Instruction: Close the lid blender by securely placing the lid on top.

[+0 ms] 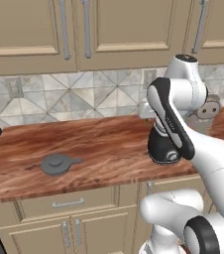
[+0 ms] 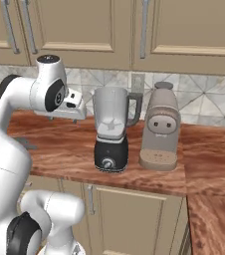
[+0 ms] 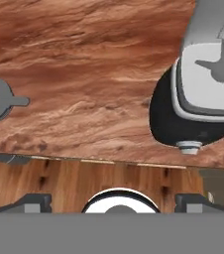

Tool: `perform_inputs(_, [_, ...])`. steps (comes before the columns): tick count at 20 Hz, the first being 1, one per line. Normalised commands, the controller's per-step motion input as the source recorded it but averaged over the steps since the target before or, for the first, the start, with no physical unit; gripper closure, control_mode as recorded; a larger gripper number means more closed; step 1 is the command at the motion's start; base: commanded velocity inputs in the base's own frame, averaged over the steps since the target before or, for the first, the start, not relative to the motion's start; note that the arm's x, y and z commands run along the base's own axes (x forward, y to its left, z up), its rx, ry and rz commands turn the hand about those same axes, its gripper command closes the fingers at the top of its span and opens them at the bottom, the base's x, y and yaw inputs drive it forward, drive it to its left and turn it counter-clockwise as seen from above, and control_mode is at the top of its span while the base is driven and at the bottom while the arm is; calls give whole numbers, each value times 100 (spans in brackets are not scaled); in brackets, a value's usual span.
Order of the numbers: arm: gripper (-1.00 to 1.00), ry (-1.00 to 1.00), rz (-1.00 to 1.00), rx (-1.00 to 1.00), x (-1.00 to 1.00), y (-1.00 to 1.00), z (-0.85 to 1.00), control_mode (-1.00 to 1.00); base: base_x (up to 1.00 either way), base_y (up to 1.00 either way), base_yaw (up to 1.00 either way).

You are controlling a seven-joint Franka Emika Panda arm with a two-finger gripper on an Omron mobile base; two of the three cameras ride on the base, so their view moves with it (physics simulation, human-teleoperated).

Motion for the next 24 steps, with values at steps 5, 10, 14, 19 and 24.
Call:
perform_inputs(5, [-100,0,0,0,0,0,0,100,51,33,3])
perform_inputs(10, [-100,0,0,0,0,0,0,100,39,9,1])
perform_inputs(14, [-100,0,0,0,0,0,0,100,16,16,0])
perform_inputs(19, [-100,0,0,0,0,0,0,100,4,38,0])
perform_inputs(24, [-100,0,0,0,0,0,0,100,18,7,0])
